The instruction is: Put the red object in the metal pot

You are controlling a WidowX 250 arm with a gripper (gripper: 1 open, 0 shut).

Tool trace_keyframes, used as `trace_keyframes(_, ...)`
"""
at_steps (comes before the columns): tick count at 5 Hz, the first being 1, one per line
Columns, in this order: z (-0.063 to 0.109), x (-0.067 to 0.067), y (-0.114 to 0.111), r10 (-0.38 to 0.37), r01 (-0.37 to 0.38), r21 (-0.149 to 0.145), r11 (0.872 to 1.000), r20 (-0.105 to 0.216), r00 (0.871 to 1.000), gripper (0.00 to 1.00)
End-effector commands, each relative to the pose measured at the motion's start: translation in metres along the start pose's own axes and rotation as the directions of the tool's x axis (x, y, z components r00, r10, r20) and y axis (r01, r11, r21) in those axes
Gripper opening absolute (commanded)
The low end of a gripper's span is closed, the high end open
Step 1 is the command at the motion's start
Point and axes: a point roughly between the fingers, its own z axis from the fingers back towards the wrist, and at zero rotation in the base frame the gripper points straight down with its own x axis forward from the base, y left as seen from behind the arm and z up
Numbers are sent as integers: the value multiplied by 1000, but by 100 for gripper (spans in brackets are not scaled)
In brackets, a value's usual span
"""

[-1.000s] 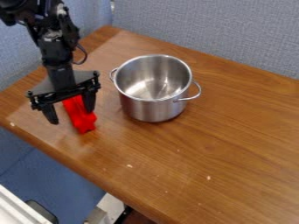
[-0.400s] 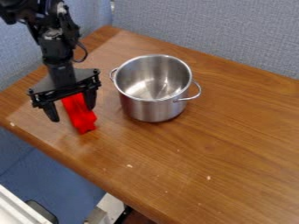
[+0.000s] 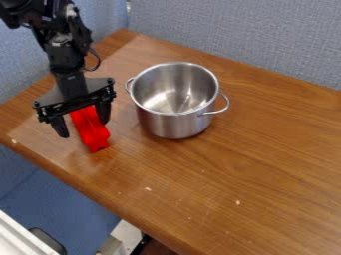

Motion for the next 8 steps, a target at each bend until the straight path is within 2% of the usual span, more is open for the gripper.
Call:
trace_keyframes(1, 4, 9, 2, 29, -29, -7, 1000, 32, 999, 100)
trace_keyframes(5, 5, 11, 4, 53, -52, -28, 998, 32, 998, 100)
trace_keyframes(6, 7, 12, 4, 58, -56, -41, 998, 30, 998, 100)
trace_keyframes(7, 0, 12, 3, 59, -57, -50, 997, 43, 997, 0)
trace_keyframes(8, -1, 14, 2, 52, -48, -62, 997, 72, 996, 0)
